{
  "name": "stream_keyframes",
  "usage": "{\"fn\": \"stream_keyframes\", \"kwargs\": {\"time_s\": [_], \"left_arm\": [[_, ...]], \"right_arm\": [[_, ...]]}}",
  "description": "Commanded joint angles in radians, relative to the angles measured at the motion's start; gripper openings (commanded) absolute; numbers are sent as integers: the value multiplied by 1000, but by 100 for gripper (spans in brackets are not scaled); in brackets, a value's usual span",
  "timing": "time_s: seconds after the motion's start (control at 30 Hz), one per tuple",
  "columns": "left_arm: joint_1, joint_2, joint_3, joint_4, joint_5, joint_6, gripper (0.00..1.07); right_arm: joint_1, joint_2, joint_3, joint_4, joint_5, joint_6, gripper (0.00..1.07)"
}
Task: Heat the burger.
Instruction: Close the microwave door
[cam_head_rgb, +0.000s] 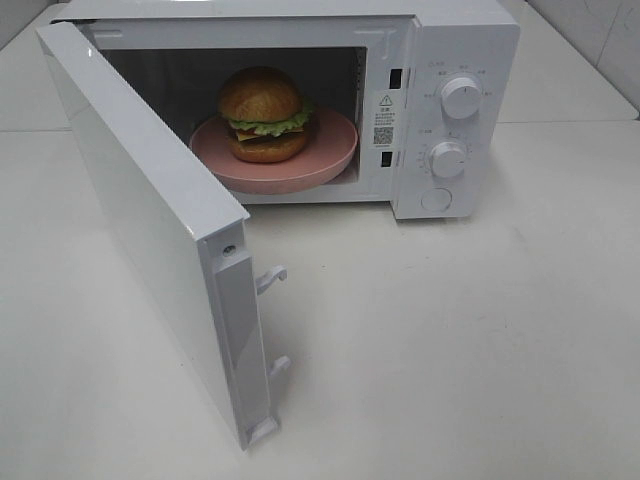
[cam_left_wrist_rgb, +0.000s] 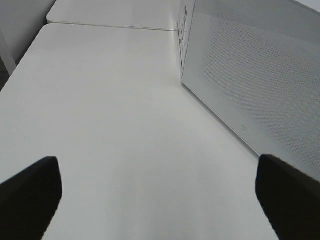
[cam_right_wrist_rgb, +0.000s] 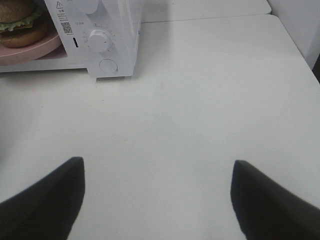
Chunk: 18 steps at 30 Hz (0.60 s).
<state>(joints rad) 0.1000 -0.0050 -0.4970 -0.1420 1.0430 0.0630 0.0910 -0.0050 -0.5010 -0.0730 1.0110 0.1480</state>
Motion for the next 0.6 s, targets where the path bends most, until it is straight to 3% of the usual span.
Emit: {"fn": "stream_keyframes", "kwargs": {"time_s": [0.03,0.6], "left_arm": [[1,-21,2,0,-8,0,98],[1,-21,2,0,-8,0,98]], "right_arm": [[-7,-28,1,-2,-10,-2,76],[-7,-28,1,-2,-10,-1,76]]}}
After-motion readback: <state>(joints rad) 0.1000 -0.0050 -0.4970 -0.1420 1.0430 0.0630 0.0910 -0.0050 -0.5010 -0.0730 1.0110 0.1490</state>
